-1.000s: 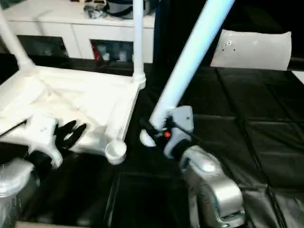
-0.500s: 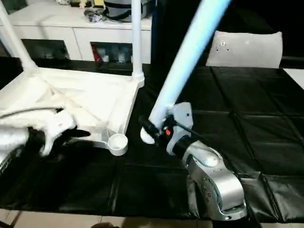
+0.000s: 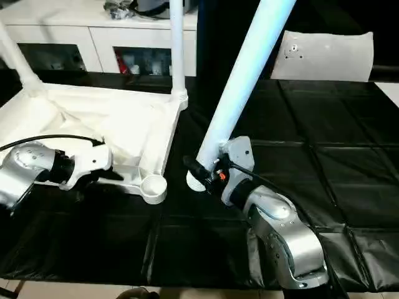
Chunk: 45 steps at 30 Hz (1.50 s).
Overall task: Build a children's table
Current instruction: Move to table, then insert table leg to table base
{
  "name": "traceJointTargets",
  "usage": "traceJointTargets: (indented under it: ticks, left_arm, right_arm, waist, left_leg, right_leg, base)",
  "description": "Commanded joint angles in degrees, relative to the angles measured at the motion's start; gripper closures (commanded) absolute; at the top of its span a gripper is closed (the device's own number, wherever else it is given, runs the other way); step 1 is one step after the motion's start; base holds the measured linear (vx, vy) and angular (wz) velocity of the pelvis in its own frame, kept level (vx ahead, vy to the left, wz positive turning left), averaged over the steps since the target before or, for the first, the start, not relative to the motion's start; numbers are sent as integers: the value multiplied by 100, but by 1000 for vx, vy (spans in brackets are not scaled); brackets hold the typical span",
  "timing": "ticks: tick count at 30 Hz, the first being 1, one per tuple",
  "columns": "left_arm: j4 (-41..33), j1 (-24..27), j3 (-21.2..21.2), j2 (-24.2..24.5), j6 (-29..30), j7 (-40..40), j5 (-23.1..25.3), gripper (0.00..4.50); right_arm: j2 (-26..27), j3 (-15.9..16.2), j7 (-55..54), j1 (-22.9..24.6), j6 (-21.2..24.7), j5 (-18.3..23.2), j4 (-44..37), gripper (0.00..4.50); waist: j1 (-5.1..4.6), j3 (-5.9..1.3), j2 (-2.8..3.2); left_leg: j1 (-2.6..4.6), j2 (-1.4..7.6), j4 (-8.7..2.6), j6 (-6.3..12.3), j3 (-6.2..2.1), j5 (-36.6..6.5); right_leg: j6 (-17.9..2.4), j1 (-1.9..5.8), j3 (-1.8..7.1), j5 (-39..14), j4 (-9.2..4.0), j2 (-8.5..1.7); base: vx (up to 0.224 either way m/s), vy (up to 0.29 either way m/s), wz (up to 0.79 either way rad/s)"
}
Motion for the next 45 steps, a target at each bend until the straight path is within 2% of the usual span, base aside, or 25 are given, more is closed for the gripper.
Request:
traceJointTargets:
  ticks: [1, 3, 8, 9, 11, 12, 14, 20, 21, 23, 26, 27, 30, 32, 33, 36, 38, 39, 40, 42, 43, 45]
  left_arm:
    - [173, -148, -23, -31, -114, -50, 88, 282]
    - [636, -330, -45, -143, -497, 91, 211, 311]
    - [1087, -493, 0, -299, -811, 117, 245, 345]
    - [1244, -557, 23, -356, -895, 48, 235, 363]
    - [1345, -600, 27, -390, -937, 7, 243, 368]
    - [1368, -610, 27, -397, -950, 1, 247, 368]
    - [1545, -682, 13, -442, -1047, -29, 307, 392]
    - [1795, -792, 53, -538, -1164, -113, 321, 425]
    - [1788, -788, 119, -606, -1098, -157, 241, 425]
    - [1558, -667, 248, -796, -640, -299, 10, 430]
    - [1424, -559, 227, -906, -465, -172, 72, 443]
    - [1215, -440, 235, -1040, -235, 48, 77, 445]
    - [677, -215, 348, -1306, 267, 295, -149, 449]
    - [156, -19, 346, -1478, 612, 495, -118, 450]
    - [-6, 44, 340, -1540, 717, 611, -48, 450]
    - [-322, 210, 235, -1602, 629, 757, 144, 450]
    - [-605, 344, 99, -1533, 360, 814, 351, 450]
    - [-709, 393, 73, -1506, 291, 826, 382, 450]
    - [-776, 423, 61, -1491, 257, 835, 399, 450]
    - [-966, 514, 185, -1522, 497, 869, 208, 450]
    - [-1161, 586, 301, -1504, 682, 731, -14, 406]
    - [-1302, 641, 373, -1447, 779, 657, -112, 406]
  right_arm:
    - [-25, -24, 22, -11, -52, -14, -143, 257]
    - [-35, -26, 25, -7, -56, -15, -149, 257]
    - [-39, -13, 38, -16, -70, -18, -141, 257]
    - [-46, -10, 56, -25, -74, -19, -134, 257]
    - [-54, -9, 68, -29, -77, -18, -131, 257]
    - [-56, -9, 70, -29, -78, -17, -129, 257]
    - [-69, -3, 81, -38, -84, -24, -123, 257]
    - [-72, 2, 85, -44, -73, -23, -130, 257]
    - [-76, 8, 92, -51, -56, -19, -131, 257]
    - [-84, 32, 112, -86, 7, 1, -130, 257]
    - [-106, 63, 140, -132, 43, -7, -118, 257]
    - [-113, 74, 147, -195, 86, -9, -84, 257]
    - [-118, 68, 168, -311, 182, 23, -10, 257]
    - [-146, 70, 179, -414, 335, 46, 76, 257]
    - [-161, 82, 187, -457, 383, 39, 117, 257]
    - [-236, 115, 255, -555, 370, -32, 247, 257]
    - [-277, 119, 291, -610, 308, -83, 347, 257]
    - [-285, 110, 294, -623, 308, -84, 370, 257]
    - [-289, 104, 295, -634, 309, -84, 387, 257]
    - [-292, 85, 296, -641, 310, -85, 408, 257]
    - [-298, 59, 305, -646, 309, -83, 430, 257]
    - [-308, 47, 310, -654, 278, -83, 472, 257]
  waist:
    - [-3, -344, 96]
    - [7, -338, 85]
    - [16, -351, 67]
    - [16, -352, 59]
    - [23, -352, 69]
    - [28, -345, 55]
    - [29, -348, 71]
    - [26, -349, 61]
    - [26, -347, 84]
    - [17, -347, 73]
    - [31, -357, 73]
    - [26, -360, 88]
    - [22, -340, 70]
    - [29, -347, 79]
    - [26, -343, 65]
    - [26, -350, 72]
    - [16, -340, 68]
    - [11, -332, 49]
    - [12, -335, 62]
    - [3, -342, 77]
    - [2, -341, 75]
    - [7, -350, 75]
  left_leg:
    - [205, 445, -440, -269, -149, -1356]
    - [207, 442, -434, -258, -136, -1382]
    - [192, 464, -430, -210, -135, -1203]
    - [190, 459, -426, -192, -130, -1170]
    - [195, 472, -427, -183, -130, -1192]
    - [196, 469, -431, -171, -126, -1216]
    - [192, 468, -428, -166, -126, -1196]
    - [195, 482, -434, -159, -123, -1215]
    - [187, 476, -433, -153, -126, -1200]
    - [199, 485, -435, -159, -120, -1184]
    - [181, 480, -409, -68, -114, -1055]
    - [178, 480, -405, -38, -114, -1037]
    - [180, 476, -396, 19, -102, -1097]
    - [179, 501, -400, 18, -105, -1082]
    - [174, 495, -403, 34, -101, -1053]
    - [159, 491, -396, 46, -105, -1002]
    - [156, 483, -398, 46, -103, -1051]
    - [147, 482, -408, 35, -105, -1069]
    - [158, 481, -404, 20, -99, -1085]
    - [172, 490, -412, -24, -105, -1125]
    - [164, 484, -407, -24, -100, -1094]
    - [157, 475, -397, 2, -97, -1012]
  right_leg:
    - [-1327, 133, 262, 525, -385, -567]
    - [-1336, 125, 273, 436, -403, -575]
    - [-1344, 138, 271, 593, -388, -593]
    - [-1355, 134, 269, 653, -382, -589]
    - [-1368, 133, 272, 657, -384, -604]
    - [-1375, 127, 271, 601, -390, -600]
    - [-1373, 131, 272, 594, -387, -604]
    - [-1404, 132, 273, 640, -383, -612]
    - [-1410, 137, 273, 652, -382, -613]
    - [-1457, 135, 269, 737, -374, -609]
    - [-1526, 153, 269, 939, -370, -620]
    - [-1528, 163, 267, 971, -363, -622]
    - [-1558, 156, 271, 743, -393, -617]
    - [-1571, 164, 270, 639, -391, -620]
    - [-1562, 158, 265, 611, -398, -596]
    - [-1480, 168, 270, 650, -405, -593]
    - [-1438, 160, 270, 592, -421, -587]
    - [-1395, 165, 272, 520, -430, -585]
    - [-1370, 154, 274, 477, -432, -581]
    - [-1381, 143, 266, 463, -418, -570]
    - [-1399, 142, 268, 531, -410, -570]
    - [-1415, 137, 266, 644, -402, -565]
  base:
    - [0, 0, 0]
    - [0, 0, 0]
    - [0, 0, 0]
    - [0, 0, 0]
    - [0, 0, 0]
    - [0, 0, 0]
    - [0, 0, 0]
    - [0, 0, 0]
    - [0, 0, 0]
    - [0, 0, 0]
    - [0, 0, 0]
    - [0, 0, 0]
    - [0, 0, 0]
    - [0, 0, 0]
    - [0, 0, 0]
    - [0, 0, 0]
    - [0, 0, 0]
    - [0, 0, 0]
    - [0, 0, 0]
    - [0, 0, 0]
    - [0, 0, 0]
    - [0, 0, 0]
